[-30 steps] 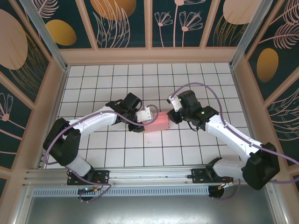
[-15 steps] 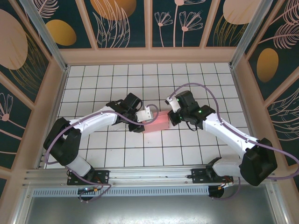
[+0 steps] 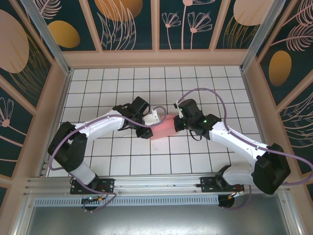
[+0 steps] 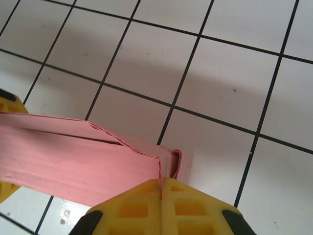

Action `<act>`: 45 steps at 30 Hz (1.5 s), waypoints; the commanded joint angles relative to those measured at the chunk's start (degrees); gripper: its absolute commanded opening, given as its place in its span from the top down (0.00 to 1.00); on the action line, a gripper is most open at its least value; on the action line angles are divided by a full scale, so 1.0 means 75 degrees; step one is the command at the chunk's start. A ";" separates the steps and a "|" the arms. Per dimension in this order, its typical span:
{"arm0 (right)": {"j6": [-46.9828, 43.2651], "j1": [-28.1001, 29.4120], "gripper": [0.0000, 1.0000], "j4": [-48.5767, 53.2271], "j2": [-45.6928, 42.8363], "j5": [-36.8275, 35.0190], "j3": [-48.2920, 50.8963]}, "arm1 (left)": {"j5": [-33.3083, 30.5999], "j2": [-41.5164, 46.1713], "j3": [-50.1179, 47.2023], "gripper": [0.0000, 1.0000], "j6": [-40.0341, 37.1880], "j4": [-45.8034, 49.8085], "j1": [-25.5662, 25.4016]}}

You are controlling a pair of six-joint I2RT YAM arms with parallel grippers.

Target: Fold the paper box

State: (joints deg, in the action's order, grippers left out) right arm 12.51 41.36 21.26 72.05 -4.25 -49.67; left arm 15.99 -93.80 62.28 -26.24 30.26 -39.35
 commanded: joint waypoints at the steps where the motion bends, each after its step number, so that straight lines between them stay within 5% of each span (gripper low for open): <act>1: 0.0581 0.0227 1.00 -0.0138 -0.0151 0.0051 0.0417 | -0.0292 -0.0173 0.0239 0.63 0.0431 -0.0225 0.0038; 9: 0.0427 0.0227 1.00 -0.0721 -0.0587 -0.0084 0.0986 | -0.0326 -0.0048 0.0075 0.59 0.0446 -0.0369 0.0035; 21: 0.0154 0.0231 1.00 -0.0695 -0.0653 -0.0240 0.1047 | 0.0200 0.0827 -0.0083 0.28 0.1139 -0.0956 0.0013; 27: 0.0176 0.0239 1.00 -0.0775 -0.0656 -0.0242 0.1082 | -0.0073 0.1777 -0.0562 0.01 0.1983 -0.1626 0.0013; 37: 0.0221 0.0251 1.00 -0.0765 -0.0590 -0.0267 0.1058 | -0.1649 0.3066 -0.1258 0.02 0.4191 -0.2215 -0.0050; 45: 0.0218 0.0262 1.00 -0.0506 -0.0560 -0.0485 0.0900 | -0.2714 0.3366 -0.1500 0.24 0.5746 -0.2101 -0.0638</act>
State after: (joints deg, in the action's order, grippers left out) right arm 13.89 42.83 15.20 68.27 -5.65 -42.59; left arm 0.16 -68.99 50.87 9.10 15.00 -42.85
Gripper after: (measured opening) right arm 0.047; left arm 0.771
